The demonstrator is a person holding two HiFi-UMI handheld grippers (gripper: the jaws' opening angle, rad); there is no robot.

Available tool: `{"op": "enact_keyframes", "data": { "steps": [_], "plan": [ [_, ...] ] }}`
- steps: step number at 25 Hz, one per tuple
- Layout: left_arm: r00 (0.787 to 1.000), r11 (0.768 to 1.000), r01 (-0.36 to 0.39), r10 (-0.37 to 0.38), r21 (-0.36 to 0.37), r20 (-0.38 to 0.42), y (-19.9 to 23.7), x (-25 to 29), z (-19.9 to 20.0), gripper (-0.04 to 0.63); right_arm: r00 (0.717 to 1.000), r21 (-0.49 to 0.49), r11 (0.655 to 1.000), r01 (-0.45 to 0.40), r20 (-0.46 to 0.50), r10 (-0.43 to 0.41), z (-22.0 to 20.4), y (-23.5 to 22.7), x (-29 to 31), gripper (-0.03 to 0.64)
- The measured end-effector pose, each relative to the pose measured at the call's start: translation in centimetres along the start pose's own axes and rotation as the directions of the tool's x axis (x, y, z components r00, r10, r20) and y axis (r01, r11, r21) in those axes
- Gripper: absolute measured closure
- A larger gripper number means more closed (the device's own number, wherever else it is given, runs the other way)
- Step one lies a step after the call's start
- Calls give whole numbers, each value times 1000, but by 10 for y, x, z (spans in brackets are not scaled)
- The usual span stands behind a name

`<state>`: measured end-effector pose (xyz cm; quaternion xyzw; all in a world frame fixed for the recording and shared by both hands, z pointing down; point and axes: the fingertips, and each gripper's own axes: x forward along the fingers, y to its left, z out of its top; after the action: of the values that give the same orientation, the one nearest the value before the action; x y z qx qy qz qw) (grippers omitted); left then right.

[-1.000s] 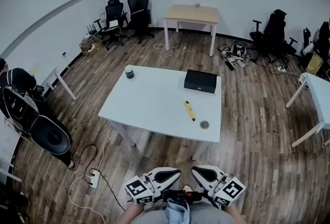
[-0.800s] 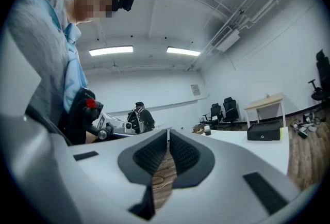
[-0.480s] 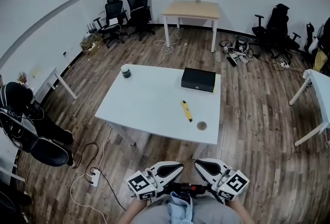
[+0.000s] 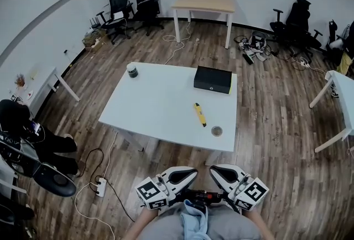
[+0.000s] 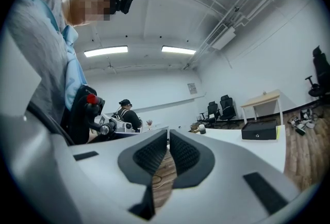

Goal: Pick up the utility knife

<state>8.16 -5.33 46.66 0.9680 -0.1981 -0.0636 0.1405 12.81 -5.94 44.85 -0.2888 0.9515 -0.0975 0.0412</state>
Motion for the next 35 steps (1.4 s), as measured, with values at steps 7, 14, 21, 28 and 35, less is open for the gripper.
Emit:
{"op": "enact_keyframes", "data": {
  "steps": [7,14,21,28,35],
  "plan": [
    [1000,1000,27,-27,11,2,29,3,20,577,1000,2,1000,3,-11,-3,11,-11,29,586],
    [998,998,68,-68,11,-9,69,2,35,577,999,-11,999,52,7,-52,16,-35,65,586],
    [995,994,100,-100,31,-21,115,-4,47,577,998,-11,998,62,13,-61,16,-49,109,586],
    [993,993,114,-114,18,-26,144,-11,48,577,993,-36,993,115,14,-115,7,-63,129,586],
    [993,993,113,-113,20,-18,153,0,51,577,994,-2,995,98,-37,-98,8,-68,134,586]
  ]
}}
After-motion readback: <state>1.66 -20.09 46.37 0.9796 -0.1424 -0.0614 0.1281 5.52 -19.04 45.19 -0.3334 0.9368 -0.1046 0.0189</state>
